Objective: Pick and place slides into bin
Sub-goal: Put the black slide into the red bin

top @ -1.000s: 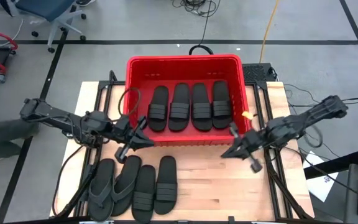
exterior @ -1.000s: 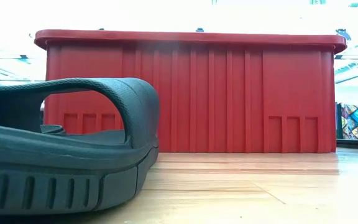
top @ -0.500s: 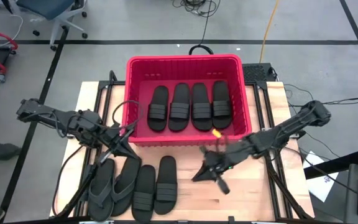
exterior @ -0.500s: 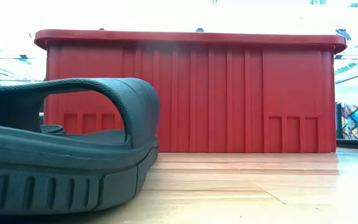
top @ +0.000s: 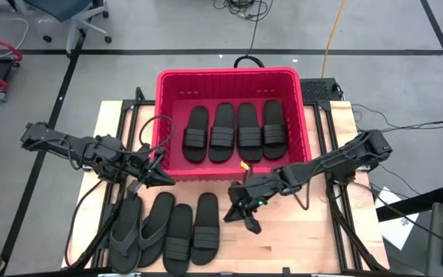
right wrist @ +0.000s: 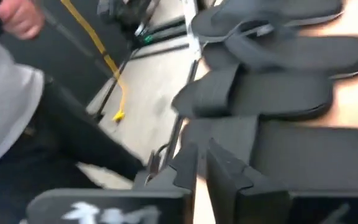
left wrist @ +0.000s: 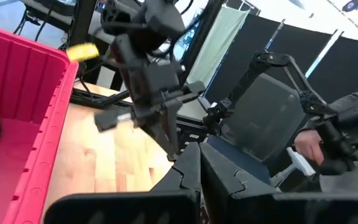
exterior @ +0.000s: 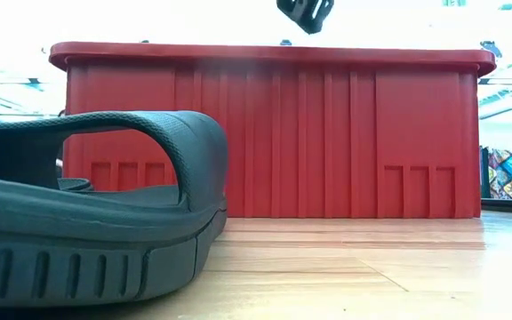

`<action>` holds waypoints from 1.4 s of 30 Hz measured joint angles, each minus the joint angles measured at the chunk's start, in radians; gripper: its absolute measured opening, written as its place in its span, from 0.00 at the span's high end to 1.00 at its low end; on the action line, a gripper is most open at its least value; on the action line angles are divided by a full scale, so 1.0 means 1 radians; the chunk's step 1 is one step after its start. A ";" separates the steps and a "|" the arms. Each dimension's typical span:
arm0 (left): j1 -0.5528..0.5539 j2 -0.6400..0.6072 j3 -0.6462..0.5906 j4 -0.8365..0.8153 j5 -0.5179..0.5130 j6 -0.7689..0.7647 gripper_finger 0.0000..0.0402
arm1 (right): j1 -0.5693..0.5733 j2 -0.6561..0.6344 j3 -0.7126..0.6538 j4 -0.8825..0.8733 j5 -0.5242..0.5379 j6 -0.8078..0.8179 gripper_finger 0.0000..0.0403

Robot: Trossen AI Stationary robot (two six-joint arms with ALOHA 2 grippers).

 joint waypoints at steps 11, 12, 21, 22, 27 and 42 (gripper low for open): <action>0.001 0.000 0.000 0.000 -0.002 -0.032 0.99 | 0.002 0.181 -0.001 0.105 -0.100 0.019 0.51; 0.001 0.000 0.000 0.000 -0.002 -0.025 0.99 | 0.002 0.196 -0.001 0.132 -0.100 0.017 0.48; 0.001 0.000 0.000 -0.001 -0.002 0.042 0.99 | 0.000 0.314 -0.001 0.221 -0.019 0.082 0.40; 0.001 0.000 0.000 -0.001 -0.002 0.046 0.99 | 0.000 0.327 -0.001 0.235 -0.018 0.090 0.41; 0.001 0.000 0.000 -0.002 -0.003 0.053 0.99 | 0.007 0.377 -0.001 0.277 0.042 0.121 0.41; 0.001 0.000 0.001 -0.011 -0.002 0.091 0.99 | 0.000 0.436 -0.001 0.355 -0.010 0.213 0.59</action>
